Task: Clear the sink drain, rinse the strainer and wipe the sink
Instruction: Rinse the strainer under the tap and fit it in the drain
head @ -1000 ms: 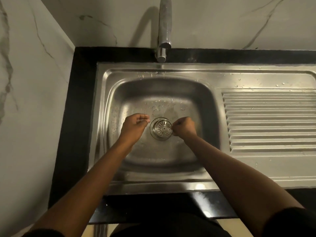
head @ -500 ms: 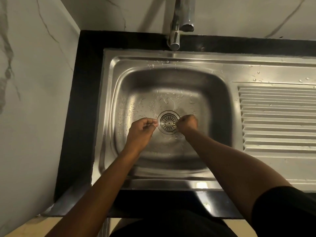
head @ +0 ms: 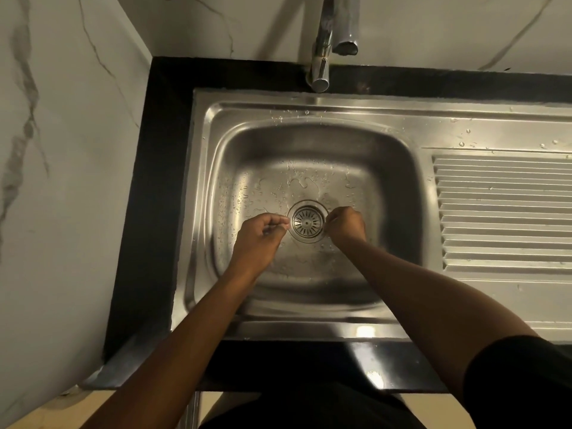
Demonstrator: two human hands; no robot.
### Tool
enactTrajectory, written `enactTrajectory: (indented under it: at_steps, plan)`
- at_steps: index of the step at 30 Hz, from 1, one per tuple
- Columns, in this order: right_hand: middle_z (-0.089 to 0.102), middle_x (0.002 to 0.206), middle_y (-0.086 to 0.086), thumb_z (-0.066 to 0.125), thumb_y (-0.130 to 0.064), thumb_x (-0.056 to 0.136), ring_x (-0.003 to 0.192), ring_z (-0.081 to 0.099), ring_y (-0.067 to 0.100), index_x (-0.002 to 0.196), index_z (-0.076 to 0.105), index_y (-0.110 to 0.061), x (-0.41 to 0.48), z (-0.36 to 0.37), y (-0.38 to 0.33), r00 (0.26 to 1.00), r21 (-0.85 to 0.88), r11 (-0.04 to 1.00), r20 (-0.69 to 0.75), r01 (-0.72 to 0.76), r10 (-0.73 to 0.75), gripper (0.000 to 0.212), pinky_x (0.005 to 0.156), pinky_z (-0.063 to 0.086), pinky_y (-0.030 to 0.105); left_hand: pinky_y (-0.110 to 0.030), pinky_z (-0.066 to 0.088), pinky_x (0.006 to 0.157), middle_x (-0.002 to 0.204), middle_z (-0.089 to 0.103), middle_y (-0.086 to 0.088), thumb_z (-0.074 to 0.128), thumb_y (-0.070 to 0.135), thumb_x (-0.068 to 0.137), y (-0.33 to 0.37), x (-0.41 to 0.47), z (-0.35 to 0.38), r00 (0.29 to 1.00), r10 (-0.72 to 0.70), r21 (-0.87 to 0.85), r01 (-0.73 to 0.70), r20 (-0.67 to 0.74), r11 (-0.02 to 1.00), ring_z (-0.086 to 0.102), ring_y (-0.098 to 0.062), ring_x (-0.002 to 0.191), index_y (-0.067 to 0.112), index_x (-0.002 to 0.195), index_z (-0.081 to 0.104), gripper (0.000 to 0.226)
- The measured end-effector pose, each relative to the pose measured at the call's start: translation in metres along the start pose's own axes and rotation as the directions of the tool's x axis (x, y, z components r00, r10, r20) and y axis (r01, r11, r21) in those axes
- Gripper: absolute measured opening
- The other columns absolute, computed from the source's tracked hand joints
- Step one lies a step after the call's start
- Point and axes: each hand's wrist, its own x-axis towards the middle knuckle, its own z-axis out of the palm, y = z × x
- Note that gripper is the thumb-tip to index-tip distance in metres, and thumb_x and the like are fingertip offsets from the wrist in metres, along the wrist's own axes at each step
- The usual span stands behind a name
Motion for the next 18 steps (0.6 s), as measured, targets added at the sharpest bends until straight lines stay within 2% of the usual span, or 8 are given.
enactTrajectory:
  at_steps: [4,8,9,11,13,14,16,18]
  plan:
    - [0.073,0.077,0.0,0.066,-0.007,0.092,0.064,0.063,0.008,0.09,0.081,-0.014,-0.009,-0.014,-0.001,0.997,-0.018,0.997,0.001,0.08,-0.08,0.016,0.052,0.04,0.011,-0.05,0.058,0.103,0.114,0.08,0.001,0.069,0.018,0.1,0.004,-0.003,0.003,1.0,0.022,0.01,-0.022,0.012,1.0,0.073,-0.02,0.111,0.017,0.108,0.079,0.013]
    - [0.065,0.058,-0.014,0.066,-0.007,0.088,0.059,0.064,0.0,0.081,0.081,-0.019,-0.031,-0.046,-0.018,0.988,0.049,0.987,-0.035,0.154,-0.153,0.021,0.048,0.047,0.008,-0.048,0.059,0.103,0.112,0.08,0.0,0.069,0.018,0.1,0.014,-0.009,0.009,0.998,0.052,0.026,-0.053,0.033,0.998,0.073,-0.018,0.111,0.018,0.109,0.079,0.013]
    - [0.066,0.056,-0.014,0.067,-0.006,0.087,0.059,0.066,0.001,0.075,0.079,-0.023,-0.041,-0.055,-0.021,0.983,0.082,0.98,-0.053,0.181,-0.178,0.024,0.052,0.053,0.009,-0.048,0.059,0.103,0.112,0.08,0.001,0.069,0.018,0.1,0.018,-0.011,0.012,0.997,0.065,0.027,-0.066,0.037,0.997,0.073,-0.018,0.111,0.018,0.109,0.079,0.014]
    - [0.071,0.058,-0.011,0.07,-0.006,0.085,0.058,0.072,0.007,0.067,0.073,-0.03,-0.063,-0.071,-0.022,0.972,0.195,0.954,-0.095,0.228,-0.213,0.03,0.061,0.064,0.025,-0.047,0.059,0.102,0.111,0.08,0.003,0.069,0.02,0.1,0.025,-0.016,0.018,0.995,0.09,0.03,-0.091,0.042,0.995,0.073,-0.016,0.109,0.022,0.107,0.079,0.013]
    - [0.076,0.069,-0.008,0.073,-0.009,0.084,0.063,0.075,0.007,0.074,0.076,-0.03,-0.082,-0.082,-0.018,0.955,0.252,0.924,-0.139,0.289,-0.261,0.023,0.066,0.066,0.033,-0.046,0.06,0.101,0.109,0.08,0.006,0.07,0.022,0.099,0.031,-0.019,0.024,0.992,0.119,0.031,-0.121,0.043,0.992,0.074,-0.014,0.107,0.029,0.102,0.079,0.012]
    - [0.079,0.078,-0.006,0.074,-0.01,0.084,0.072,0.077,0.009,0.082,0.079,-0.027,-0.09,-0.088,-0.013,0.949,0.222,0.923,-0.108,0.314,-0.296,0.018,0.073,0.065,0.034,-0.045,0.059,0.101,0.11,0.08,0.007,0.07,0.022,0.099,0.032,-0.021,0.029,0.99,0.139,0.033,-0.14,0.04,0.99,0.073,-0.013,0.108,0.03,0.103,0.078,0.012]
    - [0.08,0.111,-0.001,0.071,-0.01,0.087,0.105,0.075,0.016,0.108,0.081,-0.025,-0.102,-0.097,0.0,0.93,0.037,0.934,0.087,0.354,-0.356,0.027,0.095,0.058,0.032,-0.039,0.054,0.106,0.125,0.073,0.011,0.069,0.022,0.099,0.033,-0.025,0.041,0.984,0.177,0.085,-0.178,0.02,0.98,0.067,-0.012,0.119,0.027,0.119,0.074,0.021]
    - [0.068,0.14,0.002,0.066,-0.01,0.091,0.132,0.061,0.02,0.129,0.073,-0.022,-0.107,-0.104,0.011,0.908,-0.049,0.926,0.224,0.374,-0.355,0.04,0.112,0.043,0.028,-0.032,0.043,0.105,0.136,0.055,0.015,0.069,0.023,0.099,0.031,-0.027,0.05,0.987,0.16,0.163,-0.158,-0.001,0.974,0.052,-0.009,0.126,0.026,0.141,0.061,0.043]
